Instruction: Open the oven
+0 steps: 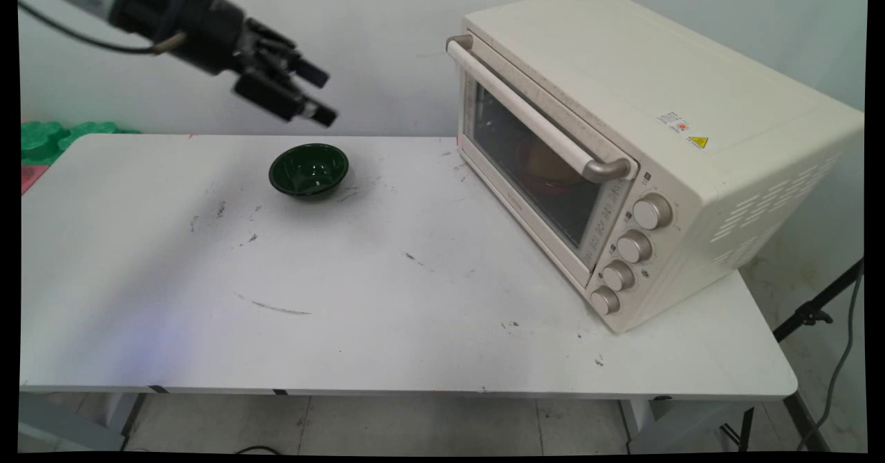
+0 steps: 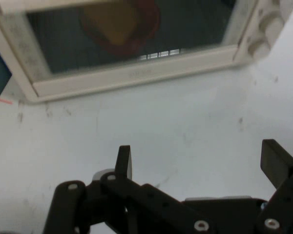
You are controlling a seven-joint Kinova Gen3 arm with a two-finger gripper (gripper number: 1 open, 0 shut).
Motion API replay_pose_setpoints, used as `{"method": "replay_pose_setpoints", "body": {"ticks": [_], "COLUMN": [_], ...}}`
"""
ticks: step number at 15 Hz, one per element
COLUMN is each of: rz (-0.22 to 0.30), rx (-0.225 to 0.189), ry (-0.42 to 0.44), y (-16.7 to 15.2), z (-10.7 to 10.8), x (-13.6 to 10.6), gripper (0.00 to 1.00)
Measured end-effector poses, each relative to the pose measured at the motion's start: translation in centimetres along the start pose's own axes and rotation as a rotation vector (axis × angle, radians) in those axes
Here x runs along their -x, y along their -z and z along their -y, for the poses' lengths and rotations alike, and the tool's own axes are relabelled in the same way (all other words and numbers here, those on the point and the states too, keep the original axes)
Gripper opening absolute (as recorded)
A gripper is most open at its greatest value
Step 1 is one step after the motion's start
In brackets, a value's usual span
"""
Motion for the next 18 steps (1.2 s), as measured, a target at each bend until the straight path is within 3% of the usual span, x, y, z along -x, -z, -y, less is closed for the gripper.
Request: {"method": "replay_pose_setpoints", "body": {"ticks": [9, 10, 18], "rz": [-0.108, -0.115, -0.126], "rx": [-0.033, -0.035, -0.060], "ry": [0.154, 0.162, 0.160], "y": [-6.0, -6.6, -12.7], "z": [-0.9, -0.9, -0.7], "x": [-8.0, -8.6, -12.3], "gripper": [1.00, 0.00, 0.00]}}
